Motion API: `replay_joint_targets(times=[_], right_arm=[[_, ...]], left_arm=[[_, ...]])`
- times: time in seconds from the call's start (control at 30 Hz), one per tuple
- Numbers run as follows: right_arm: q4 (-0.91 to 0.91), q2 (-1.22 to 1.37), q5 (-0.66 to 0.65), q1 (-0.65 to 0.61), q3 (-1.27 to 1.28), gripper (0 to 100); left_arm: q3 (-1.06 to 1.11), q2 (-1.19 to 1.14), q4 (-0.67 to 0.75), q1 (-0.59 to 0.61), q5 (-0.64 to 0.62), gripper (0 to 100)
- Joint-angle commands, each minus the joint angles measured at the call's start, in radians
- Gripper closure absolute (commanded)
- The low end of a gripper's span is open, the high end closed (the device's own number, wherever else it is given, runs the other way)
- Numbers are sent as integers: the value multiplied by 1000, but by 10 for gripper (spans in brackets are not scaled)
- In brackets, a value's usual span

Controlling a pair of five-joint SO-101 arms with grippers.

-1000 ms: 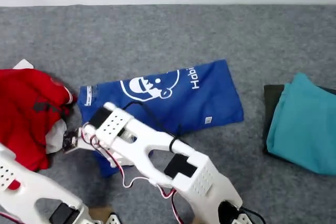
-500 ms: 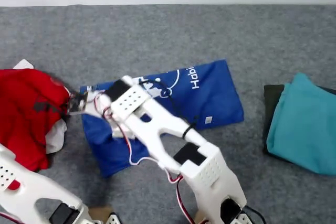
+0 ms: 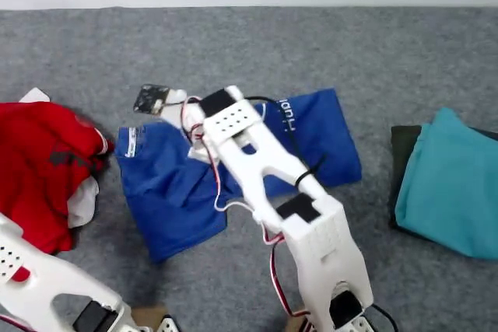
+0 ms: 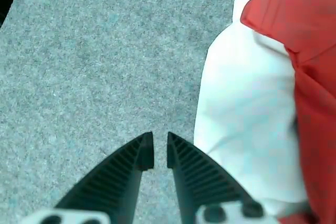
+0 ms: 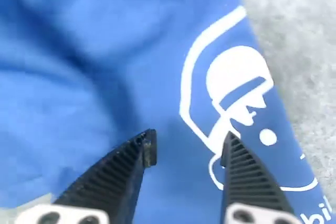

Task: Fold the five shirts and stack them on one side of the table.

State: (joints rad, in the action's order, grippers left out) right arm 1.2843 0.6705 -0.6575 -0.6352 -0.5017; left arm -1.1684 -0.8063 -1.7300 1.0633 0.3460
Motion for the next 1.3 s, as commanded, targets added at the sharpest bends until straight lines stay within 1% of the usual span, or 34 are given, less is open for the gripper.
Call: replay_joint_targets(times=[0.0,0.1,0.17,0.3,0.33,0.43,0.63,0.8,0.87,0.93,1.03,1.13,1.27], right_arm=[[16,19,17,42,-126,782],[160,19,54,21,-250,785],[280,16,58,-8,-336,816],[499,18,60,-82,-476,950],[518,18,61,-101,-488,987],[515,-10,86,-128,-460,980],[512,-58,87,-255,-287,988],[444,25,91,-302,-226,988],[383,88,83,-292,-227,988],[292,140,77,-251,-227,988],[174,173,15,-188,-259,988],[116,171,-12,-145,-351,988],[74,180,-15,-111,-485,988]], left_arm=[[-5,78,-23,2,8,949],[-8,78,-23,2,8,949],[-8,78,-23,2,8,949],[-8,78,-23,-2,8,949],[-8,78,-23,-2,6,949],[-8,78,-23,-3,5,949],[-8,78,-23,-3,5,949],[-5,78,-23,-3,3,949],[-4,77,-23,-3,3,949],[-4,77,-23,-3,3,949],[-4,77,-23,-3,3,949],[-4,77,-23,-3,5,949],[-4,77,-23,-5,3,949]])
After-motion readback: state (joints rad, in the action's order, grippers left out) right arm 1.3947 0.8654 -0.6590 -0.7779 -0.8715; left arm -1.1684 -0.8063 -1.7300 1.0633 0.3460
